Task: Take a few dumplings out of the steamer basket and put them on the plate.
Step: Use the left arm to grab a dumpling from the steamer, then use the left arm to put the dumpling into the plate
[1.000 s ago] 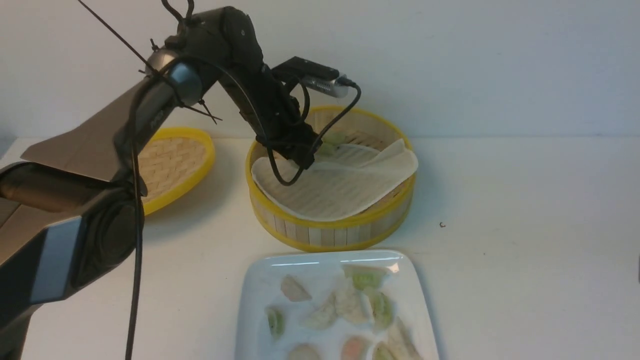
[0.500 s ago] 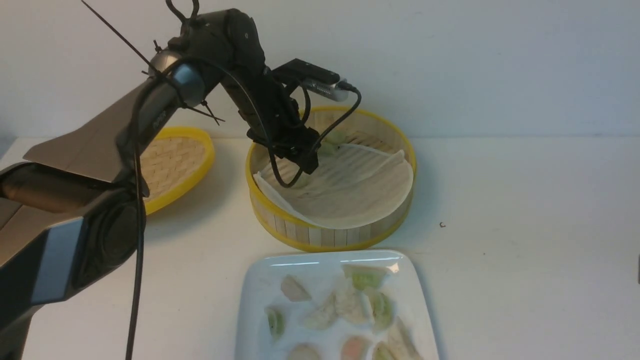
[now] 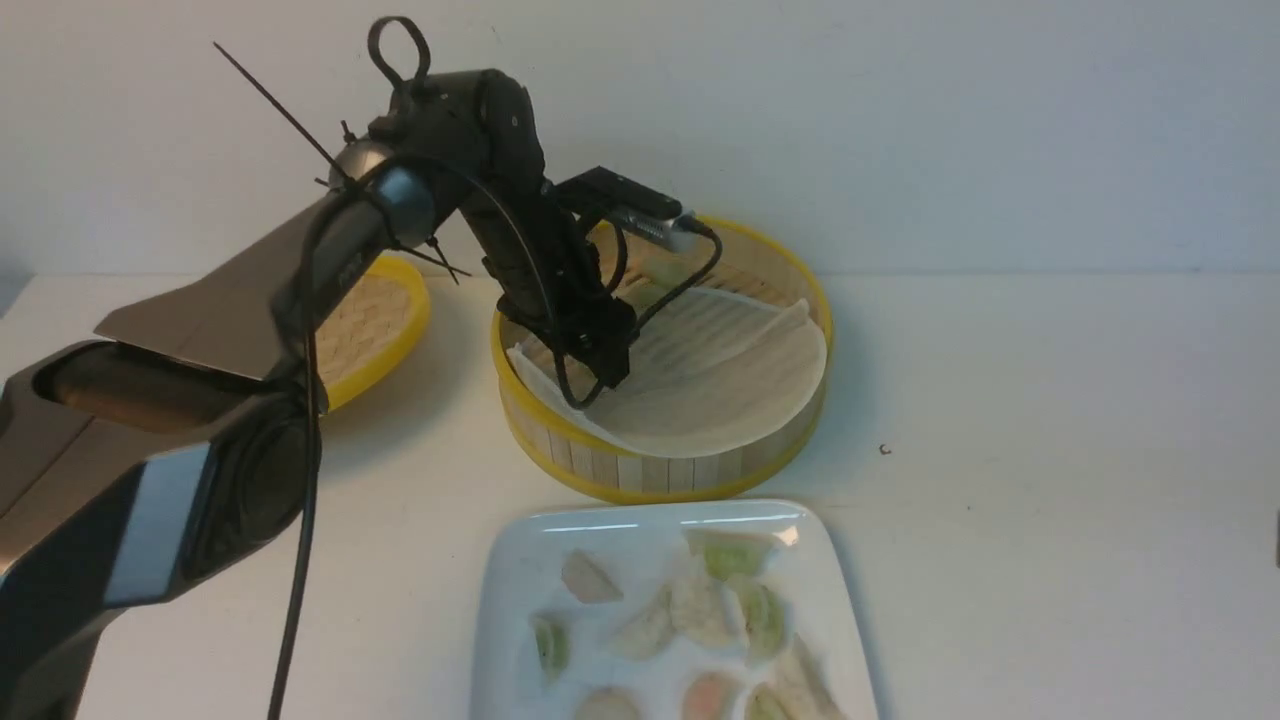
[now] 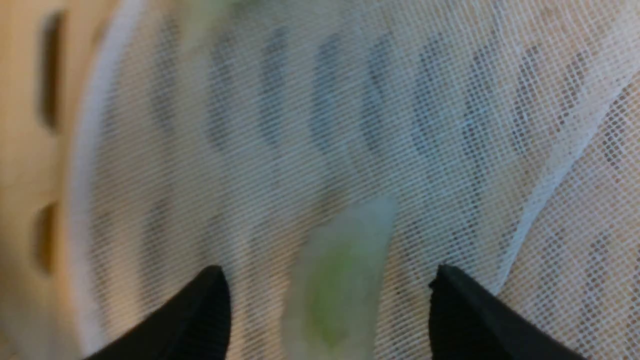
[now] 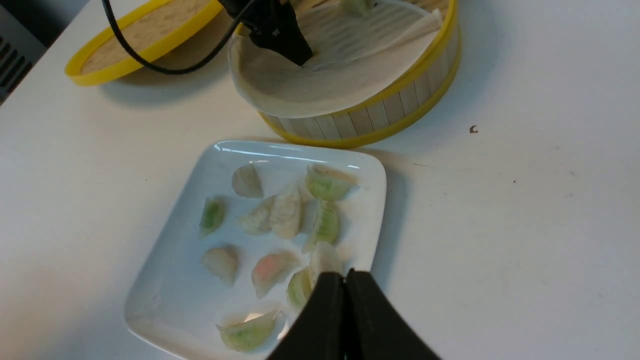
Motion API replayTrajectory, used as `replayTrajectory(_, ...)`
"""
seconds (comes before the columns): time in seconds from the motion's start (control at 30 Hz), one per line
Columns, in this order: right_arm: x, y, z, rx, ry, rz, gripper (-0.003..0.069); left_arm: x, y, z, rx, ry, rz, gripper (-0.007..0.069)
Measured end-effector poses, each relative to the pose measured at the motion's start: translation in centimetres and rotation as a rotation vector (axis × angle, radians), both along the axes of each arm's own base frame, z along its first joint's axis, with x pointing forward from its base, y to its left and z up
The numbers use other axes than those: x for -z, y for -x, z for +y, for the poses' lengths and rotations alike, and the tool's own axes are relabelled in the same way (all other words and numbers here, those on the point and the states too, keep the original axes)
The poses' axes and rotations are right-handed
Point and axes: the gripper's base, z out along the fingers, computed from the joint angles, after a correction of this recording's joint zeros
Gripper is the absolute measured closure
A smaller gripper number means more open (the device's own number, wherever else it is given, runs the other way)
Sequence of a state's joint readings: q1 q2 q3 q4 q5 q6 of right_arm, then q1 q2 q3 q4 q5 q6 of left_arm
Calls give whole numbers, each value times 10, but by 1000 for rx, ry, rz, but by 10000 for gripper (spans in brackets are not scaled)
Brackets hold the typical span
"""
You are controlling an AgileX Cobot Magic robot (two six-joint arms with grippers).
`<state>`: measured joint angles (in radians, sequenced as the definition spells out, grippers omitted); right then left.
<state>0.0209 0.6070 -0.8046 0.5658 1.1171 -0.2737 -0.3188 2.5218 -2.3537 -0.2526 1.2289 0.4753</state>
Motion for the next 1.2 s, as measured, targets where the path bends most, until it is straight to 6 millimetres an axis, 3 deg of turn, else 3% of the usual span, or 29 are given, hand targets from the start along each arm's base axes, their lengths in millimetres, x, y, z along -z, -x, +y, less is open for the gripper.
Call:
replayTrajectory(0.03, 0, 0, 0, 0, 0, 0, 673, 0, 0, -1, 4, -3, -3, 164)
replayTrajectory(0.13, 0, 0, 0, -1, 2, -1, 673, 0, 4, -10, 26, -6, -4, 287)
replayTrajectory(0.2, 0, 0, 0, -2, 2, -1, 673, 0, 5, -13, 33, -11, -6, 418)
replayTrajectory(0.23, 0, 0, 0, -2, 2, -1, 673, 0, 5, -13, 34, -12, -7, 444)
replayTrajectory(0.4, 0, 0, 0, -9, 11, -7, 673, -15, 6, -12, 34, -14, -38, 439)
replayTrajectory(0.7, 0, 0, 0, -15, 19, -13, 673, -120, 29, 0, -69, 44, -203, 439)
replayTrajectory(0.77, 0, 0, 0, -16, 19, -13, 673, -155, 45, 5, -146, 98, -226, 439)
replayTrajectory(0.83, 0, 0, 0, -17, 20, -14, 673, -171, 58, 8, -172, 129, -220, 439)
replayTrajectory(0.87, 0, 0, 0, -17, 20, -14, 673, -191, 79, 13, -183, 165, -212, 439)
replayTrajectory(0.9, 0, 0, 0, -17, 20, -14, 673, -198, 90, 16, -183, 178, -202, 439)
replayTrajectory(0.93, 0, 0, 0, -17, 20, -14, 673, -206, 114, 21, -181, 192, -171, 439)
replayTrajectory(0.97, 0, 0, 0, -17, 20, -14, 673, -206, 117, 22, -181, 191, -167, 439)
replayTrajectory(1.07, 0, 0, 0, -17, 20, -14, 673, -193, 165, 25, -152, 152, -68, 439)
replayTrajectory(1.1, 0, 0, 0, -17, 20, -14, 673, -191, 168, 25, -149, 148, -59, 439)
replayTrajectory(1.13, 0, 0, 0, -17, 20, -14, 673, -174, 192, 22, -118, 115, 9, 439)
replayTrajectory(1.2, 0, 0, 0, -17, 20, -14, 673, -143, 215, 15, -68, 58, 107, 439)
